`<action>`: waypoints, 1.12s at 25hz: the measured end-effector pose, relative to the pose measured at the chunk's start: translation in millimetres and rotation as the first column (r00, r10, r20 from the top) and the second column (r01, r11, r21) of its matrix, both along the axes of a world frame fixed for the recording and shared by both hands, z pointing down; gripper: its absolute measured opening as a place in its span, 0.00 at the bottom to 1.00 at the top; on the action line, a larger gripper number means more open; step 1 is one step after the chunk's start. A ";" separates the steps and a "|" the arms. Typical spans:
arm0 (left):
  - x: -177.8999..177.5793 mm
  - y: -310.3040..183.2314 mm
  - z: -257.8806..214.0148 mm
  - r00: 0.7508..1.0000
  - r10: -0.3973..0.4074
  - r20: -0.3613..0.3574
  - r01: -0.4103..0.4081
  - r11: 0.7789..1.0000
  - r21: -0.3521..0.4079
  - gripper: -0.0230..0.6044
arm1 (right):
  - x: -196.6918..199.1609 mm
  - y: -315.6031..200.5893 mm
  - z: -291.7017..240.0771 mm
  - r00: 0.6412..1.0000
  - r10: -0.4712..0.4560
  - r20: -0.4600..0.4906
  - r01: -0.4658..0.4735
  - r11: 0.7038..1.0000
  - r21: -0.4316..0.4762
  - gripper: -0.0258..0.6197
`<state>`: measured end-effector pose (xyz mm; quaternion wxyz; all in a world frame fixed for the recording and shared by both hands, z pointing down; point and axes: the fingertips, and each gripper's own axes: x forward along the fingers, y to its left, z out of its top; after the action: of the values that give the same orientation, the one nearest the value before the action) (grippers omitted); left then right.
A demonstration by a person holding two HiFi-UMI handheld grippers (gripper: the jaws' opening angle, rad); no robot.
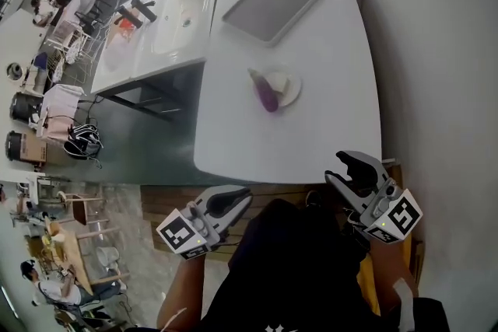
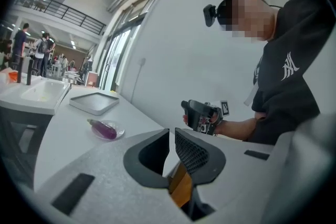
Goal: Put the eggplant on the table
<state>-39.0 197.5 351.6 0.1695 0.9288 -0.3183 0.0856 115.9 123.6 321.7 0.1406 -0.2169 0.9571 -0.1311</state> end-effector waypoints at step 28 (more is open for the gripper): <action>-139.0 -65.9 56.5 0.967 0.126 -0.222 -0.151 0.983 -0.102 0.19 | -98.0 -53.6 -5.3 0.970 0.186 -0.157 -0.213 0.960 -0.183 0.23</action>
<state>-178.0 131.6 408.1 0.2512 0.9409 -0.2266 0.0153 17.9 70.0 316.4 0.0640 -0.3339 0.9198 -0.1958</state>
